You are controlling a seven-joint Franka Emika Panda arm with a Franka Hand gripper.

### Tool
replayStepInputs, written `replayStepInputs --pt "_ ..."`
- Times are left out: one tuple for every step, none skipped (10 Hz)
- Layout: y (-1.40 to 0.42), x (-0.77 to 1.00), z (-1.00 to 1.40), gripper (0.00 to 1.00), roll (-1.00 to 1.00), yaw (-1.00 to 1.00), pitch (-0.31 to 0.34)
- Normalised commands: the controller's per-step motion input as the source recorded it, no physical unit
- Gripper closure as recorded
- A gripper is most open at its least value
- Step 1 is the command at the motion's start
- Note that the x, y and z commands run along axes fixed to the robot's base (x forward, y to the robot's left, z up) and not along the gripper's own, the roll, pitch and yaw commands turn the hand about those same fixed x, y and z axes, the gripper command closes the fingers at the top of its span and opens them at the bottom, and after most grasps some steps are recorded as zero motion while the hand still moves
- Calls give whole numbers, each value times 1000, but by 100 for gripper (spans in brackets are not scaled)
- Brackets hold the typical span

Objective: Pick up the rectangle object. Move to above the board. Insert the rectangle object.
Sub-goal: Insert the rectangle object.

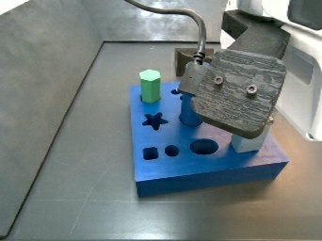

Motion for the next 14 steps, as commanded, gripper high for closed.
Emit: replayStepInputs --pt "0 94 -183 100 229 -469 651" --pt "0 86 0 100 97 -360 409" --pt "0 0 0 100 -69 0 0" --pt "260 49 0 100 -574 0 -71" --pt "340 191 11 100 -711 14 0" --pt "91 34 0 100 -209 0 69" --pt "0 0 -14 100 0 0 -14" --pt "-237 -17 -340 100 183 0 -43" --pt "-454 49 -171 100 443 -63 0" --pt "-334 169 -69 100 314 0 11" --pt "-106 143 0 100 111 0 89" --pt "0 0 0 100 9 0 3" --pt "-89 0 -223 100 603 0 260" --pt "-209 129 -466 100 643 0 397"
